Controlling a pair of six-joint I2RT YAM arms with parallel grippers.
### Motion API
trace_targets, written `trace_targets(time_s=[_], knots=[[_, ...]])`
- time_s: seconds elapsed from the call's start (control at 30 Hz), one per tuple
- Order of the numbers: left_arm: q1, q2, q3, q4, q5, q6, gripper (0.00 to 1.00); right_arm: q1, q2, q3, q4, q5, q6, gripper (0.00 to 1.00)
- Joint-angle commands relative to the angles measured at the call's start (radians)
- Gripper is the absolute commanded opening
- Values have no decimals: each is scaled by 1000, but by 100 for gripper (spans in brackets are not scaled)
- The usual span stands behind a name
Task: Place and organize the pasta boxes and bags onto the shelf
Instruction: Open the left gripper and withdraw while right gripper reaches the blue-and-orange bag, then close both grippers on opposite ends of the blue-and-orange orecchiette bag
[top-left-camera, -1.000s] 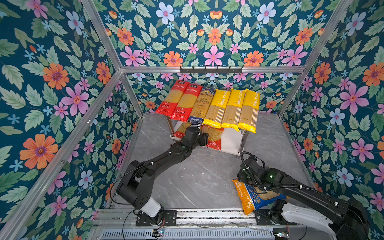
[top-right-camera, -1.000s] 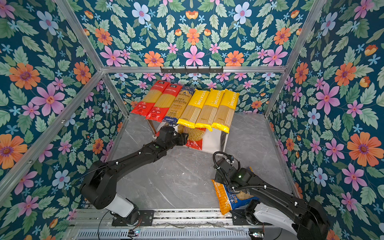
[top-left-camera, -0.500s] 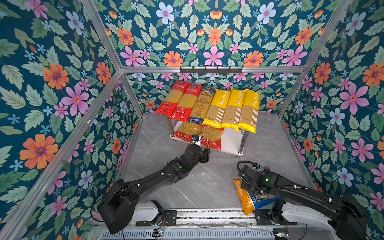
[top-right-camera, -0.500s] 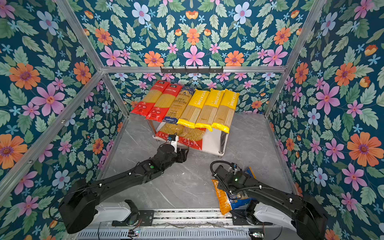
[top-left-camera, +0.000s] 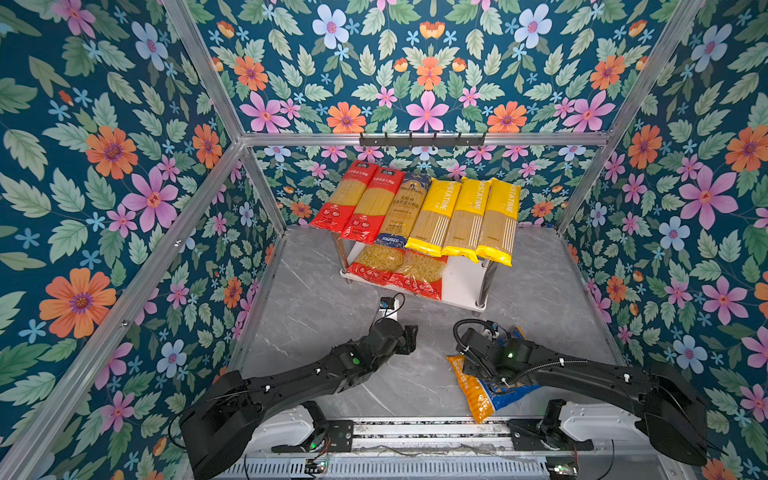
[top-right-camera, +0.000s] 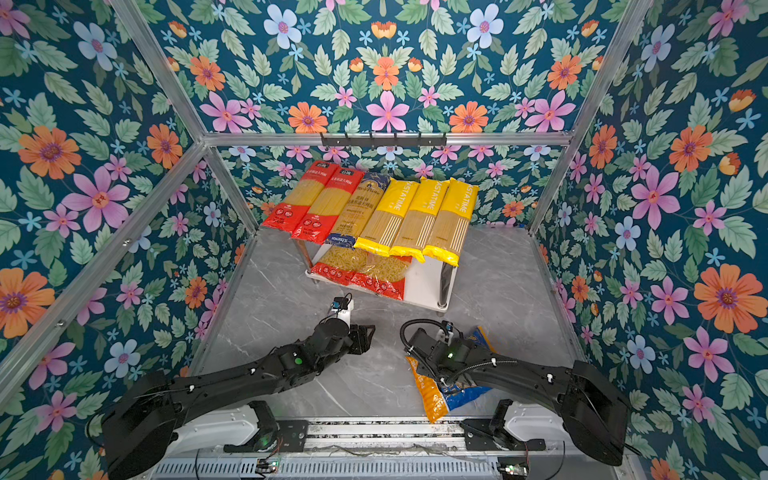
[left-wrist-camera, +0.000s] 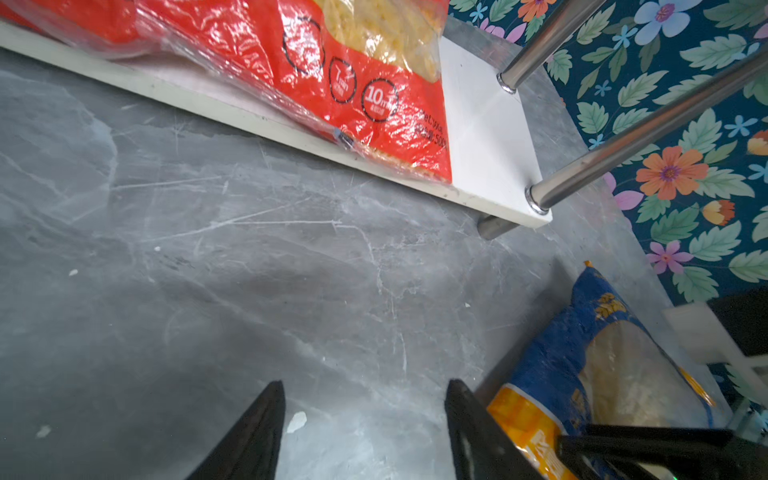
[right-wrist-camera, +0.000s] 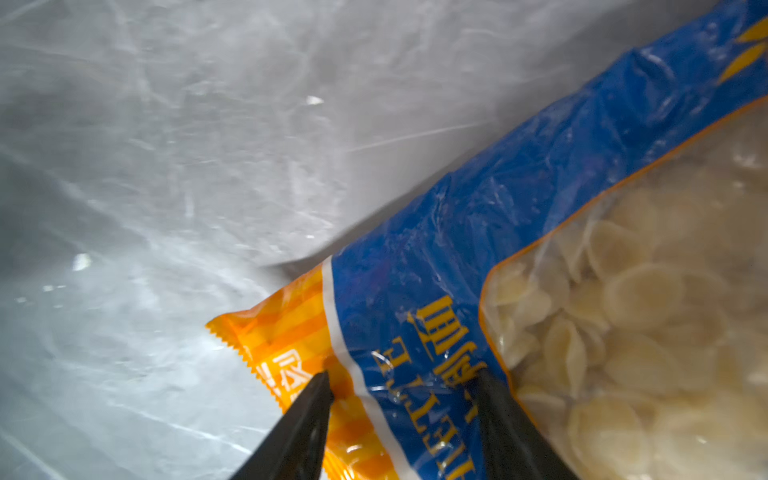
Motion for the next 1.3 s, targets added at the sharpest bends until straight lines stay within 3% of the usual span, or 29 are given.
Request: trace_targets(time_s=[0.0, 0.3, 0.43, 0.57, 0.77, 0.9, 1.0, 1.13, 1.27], knots=[[-10, -26, -28, -11, -25, -50, 64, 8, 44, 6, 163, -108, 18, 56], [-22, -127, -78, -93, -61, -83, 64, 14, 297, 191, 428, -192, -8, 56], [-30, -190, -93, -160, -79, -103, 64, 10, 342, 286, 421, -231, -82, 57], [-33, -263, -120, -204, -69, -118, 64, -34, 239, 262, 339, -196, -134, 58], [-70, -273, -106, -248, -20, -132, 64, -174, -8, 83, 209, -141, -162, 58], [-157, -220, -96, -247, -22, -174, 64, -275, -185, -26, 124, -89, -188, 59], [-223, -178, -87, -244, -52, -202, 64, -382, -281, -111, 132, -130, -209, 59], [-260, -121, -91, -191, -59, -238, 65, -483, -305, -189, 184, -218, -222, 59], [-265, -94, -116, -119, -56, -283, 65, -489, -245, -188, 223, -267, -236, 59]])
